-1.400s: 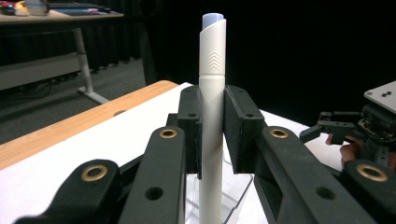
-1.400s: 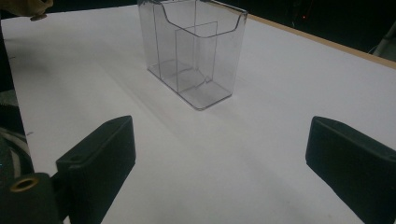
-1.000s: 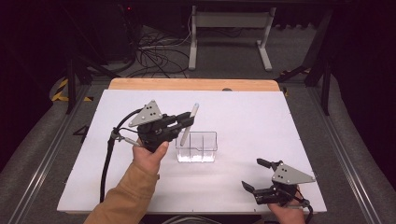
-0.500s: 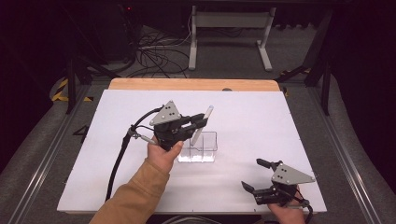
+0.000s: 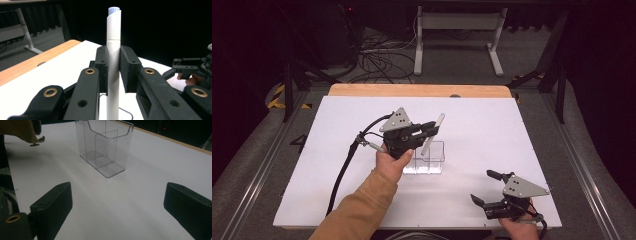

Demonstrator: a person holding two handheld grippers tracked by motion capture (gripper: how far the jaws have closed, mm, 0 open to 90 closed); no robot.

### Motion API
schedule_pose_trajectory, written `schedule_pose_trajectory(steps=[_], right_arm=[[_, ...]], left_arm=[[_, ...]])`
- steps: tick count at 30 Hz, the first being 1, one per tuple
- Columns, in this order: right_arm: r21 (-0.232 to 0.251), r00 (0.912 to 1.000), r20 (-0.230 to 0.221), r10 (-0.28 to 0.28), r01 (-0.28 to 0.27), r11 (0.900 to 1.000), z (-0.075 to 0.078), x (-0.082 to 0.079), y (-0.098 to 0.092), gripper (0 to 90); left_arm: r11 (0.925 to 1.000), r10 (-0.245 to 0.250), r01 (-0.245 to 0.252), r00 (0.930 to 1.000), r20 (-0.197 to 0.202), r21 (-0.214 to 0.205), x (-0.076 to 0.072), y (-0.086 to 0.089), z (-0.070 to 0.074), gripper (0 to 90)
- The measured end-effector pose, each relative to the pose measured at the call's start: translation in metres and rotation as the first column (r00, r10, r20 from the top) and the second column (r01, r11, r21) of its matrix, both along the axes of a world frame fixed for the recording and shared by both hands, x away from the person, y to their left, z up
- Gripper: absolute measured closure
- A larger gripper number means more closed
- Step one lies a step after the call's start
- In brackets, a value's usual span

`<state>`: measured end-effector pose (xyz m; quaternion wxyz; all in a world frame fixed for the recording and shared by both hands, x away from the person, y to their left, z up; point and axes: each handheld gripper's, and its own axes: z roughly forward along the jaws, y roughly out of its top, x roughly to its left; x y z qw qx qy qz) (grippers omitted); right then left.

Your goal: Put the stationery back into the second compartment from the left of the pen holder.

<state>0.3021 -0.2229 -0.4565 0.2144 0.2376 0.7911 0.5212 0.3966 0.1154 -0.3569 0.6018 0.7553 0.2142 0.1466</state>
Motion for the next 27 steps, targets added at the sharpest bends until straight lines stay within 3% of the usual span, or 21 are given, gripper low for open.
schedule_pose_trajectory(steps=[5,10,27], right_arm=[[-0.003,1.0000,0.003,0.001,-0.001,1.0000,0.000,-0.001,0.000,8.9],[-0.004,1.0000,0.000,0.006,-0.006,1.0000,0.000,0.000,0.001,8.9],[0.005,0.9995,0.006,0.031,-0.031,0.9995,0.002,0.004,0.006,8.9]], left_arm=[[1.0000,0.006,-0.006,1.0000,-0.001,0.008,0.001,0.002,-0.004,77.9],[1.0000,0.006,-0.006,0.9996,-0.027,0.003,0.003,0.005,-0.012,77.9],[0.9984,0.008,-0.005,0.9990,-0.044,0.057,0.003,0.008,-0.034,77.9]])
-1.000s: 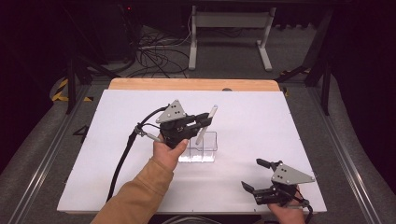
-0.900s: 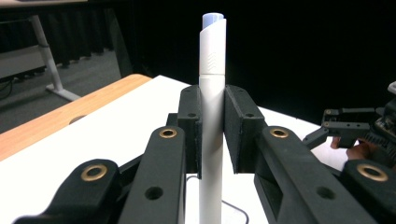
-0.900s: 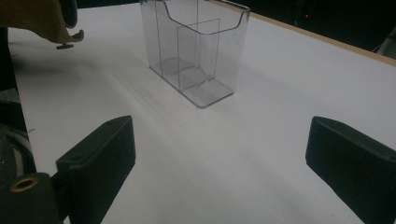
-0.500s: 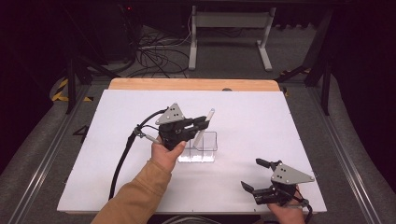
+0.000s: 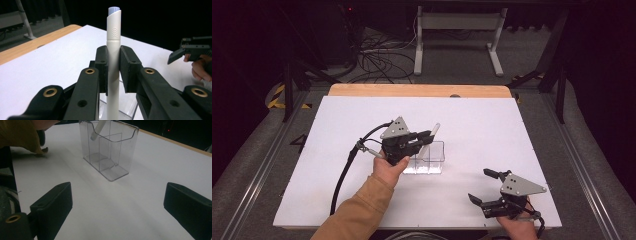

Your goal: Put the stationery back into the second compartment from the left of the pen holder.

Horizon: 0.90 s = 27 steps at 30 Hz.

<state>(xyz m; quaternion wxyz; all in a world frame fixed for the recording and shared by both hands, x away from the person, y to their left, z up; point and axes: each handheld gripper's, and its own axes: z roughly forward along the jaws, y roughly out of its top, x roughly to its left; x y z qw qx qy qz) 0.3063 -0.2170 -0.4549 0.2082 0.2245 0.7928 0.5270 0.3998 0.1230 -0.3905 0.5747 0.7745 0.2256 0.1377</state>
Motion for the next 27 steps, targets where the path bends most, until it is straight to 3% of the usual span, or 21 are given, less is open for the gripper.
schedule_pose_trajectory(steps=[8,10,13,16,22,27], right_arm=[[0.001,1.0000,0.000,0.002,-0.002,1.0000,0.000,0.000,0.000,8.9],[0.002,1.0000,-0.001,0.004,-0.004,1.0000,0.001,0.000,0.001,8.9],[0.008,1.0000,0.000,0.004,-0.004,1.0000,0.001,0.000,0.000,8.9],[0.014,1.0000,0.002,0.005,-0.005,0.9999,0.001,0.002,0.000,8.9],[0.008,0.9998,0.002,0.021,-0.021,0.9998,0.002,0.007,0.005,8.9],[0.007,0.9996,-0.004,0.027,-0.027,0.9996,0.001,0.008,0.007,8.9]], left_arm=[[0.9998,0.003,-0.003,1.0000,-0.007,0.021,-0.003,0.001,-0.005,77.7],[0.9998,0.011,-0.011,0.9999,0.010,0.016,-0.006,0.001,-0.004,75.7],[0.9979,0.056,-0.058,0.9970,0.053,0.031,-0.011,0.003,0.001,48.2],[0.9939,0.098,-0.102,0.9919,0.081,0.043,-0.016,0.010,0.008,34.7],[0.9896,0.132,-0.137,0.9850,0.111,0.043,-0.030,0.026,0.022,22.7],[0.9901,0.130,-0.135,0.9848,0.115,0.038,-0.037,0.035,0.027,18.2]])
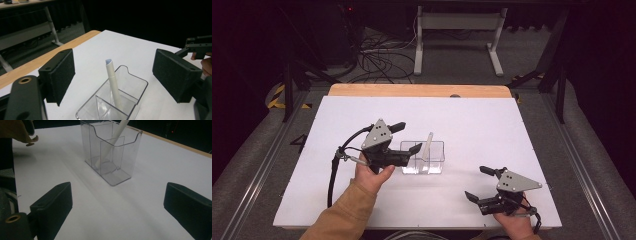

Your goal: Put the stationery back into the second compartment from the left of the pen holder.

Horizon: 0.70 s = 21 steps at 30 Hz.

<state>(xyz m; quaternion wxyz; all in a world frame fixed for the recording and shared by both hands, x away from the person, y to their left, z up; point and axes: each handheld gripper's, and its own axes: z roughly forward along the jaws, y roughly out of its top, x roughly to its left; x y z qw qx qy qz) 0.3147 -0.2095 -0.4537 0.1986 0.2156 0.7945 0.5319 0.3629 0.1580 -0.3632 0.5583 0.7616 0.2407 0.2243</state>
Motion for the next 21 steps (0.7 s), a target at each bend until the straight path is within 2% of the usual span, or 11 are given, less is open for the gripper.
schedule_pose_trajectory(steps=[3,8,10,13,21], right_arm=[[0.001,1.0000,0.006,-0.002,0.002,1.0000,0.001,-0.001,0.000,8.9],[0.005,0.9999,0.009,-0.007,0.006,1.0000,0.001,-0.002,-0.002,8.8],[0.008,0.9999,0.009,-0.007,0.007,0.9999,0.001,-0.002,-0.002,8.8],[0.014,0.9999,0.011,-0.008,0.007,0.9999,0.001,-0.002,-0.002,8.5],[0.018,0.9998,0.015,-0.011,0.011,0.9998,0.001,-0.004,-0.003,7.3]], left_arm=[[0.9999,-0.008,0.008,1.0000,-0.001,-0.008,-0.003,0.003,0.002,17.3],[1.0000,-0.005,0.005,1.0000,0.005,0.002,-0.007,0.008,0.005,17.0],[1.0000,-0.004,0.004,1.0000,-0.001,-0.008,-0.009,0.013,0.006,16.1],[0.9999,-0.006,0.006,1.0000,-0.004,-0.016,-0.012,0.021,0.007,14.7],[0.9999,0.013,-0.013,0.9998,-0.013,0.003,-0.026,0.051,0.004,12.4]])
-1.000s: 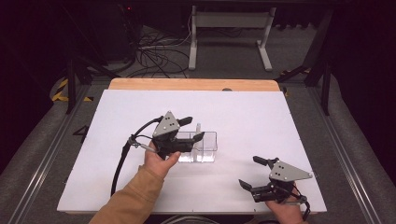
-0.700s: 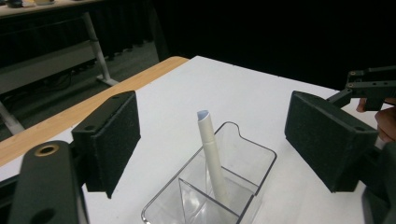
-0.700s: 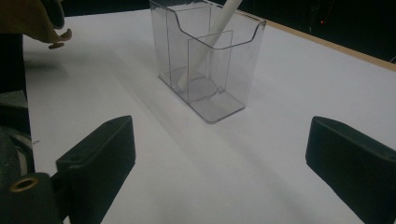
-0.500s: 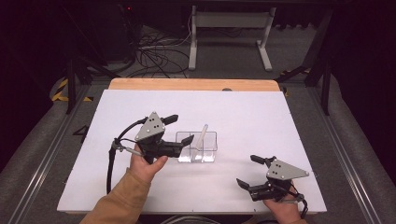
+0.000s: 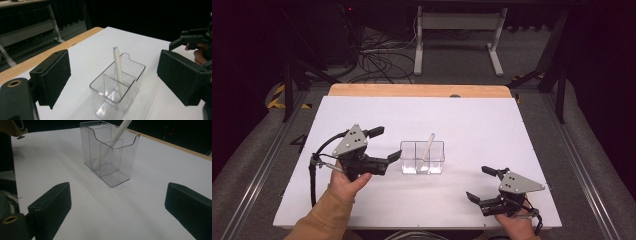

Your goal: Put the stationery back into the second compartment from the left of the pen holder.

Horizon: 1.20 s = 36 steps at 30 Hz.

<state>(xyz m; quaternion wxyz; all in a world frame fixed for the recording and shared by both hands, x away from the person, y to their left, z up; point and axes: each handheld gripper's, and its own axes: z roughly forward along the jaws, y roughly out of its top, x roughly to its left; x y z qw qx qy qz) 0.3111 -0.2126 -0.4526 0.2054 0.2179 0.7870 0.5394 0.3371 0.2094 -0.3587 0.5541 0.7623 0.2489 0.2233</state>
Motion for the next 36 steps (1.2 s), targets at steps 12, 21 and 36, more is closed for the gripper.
schedule_pose_trajectory(steps=[12,21,36], right_arm=[[0.011,1.0000,0.005,-0.005,0.005,0.9999,0.000,-0.001,-0.001,6.1],[0.013,0.9999,0.008,-0.010,0.010,0.9999,0.000,-0.002,-0.003,5.6],[0.010,0.9999,0.007,-0.014,0.014,0.9999,-0.001,-0.002,-0.004,5.5]], left_arm=[[0.9982,0.032,-0.031,0.9994,-0.015,0.052,-0.016,0.028,-0.024,11.5],[0.9982,0.047,-0.045,0.9978,-0.046,0.040,-0.024,0.049,-0.046,10.9],[0.9943,0.079,-0.074,0.9947,-0.067,0.077,-0.037,0.070,-0.083,10.5]])
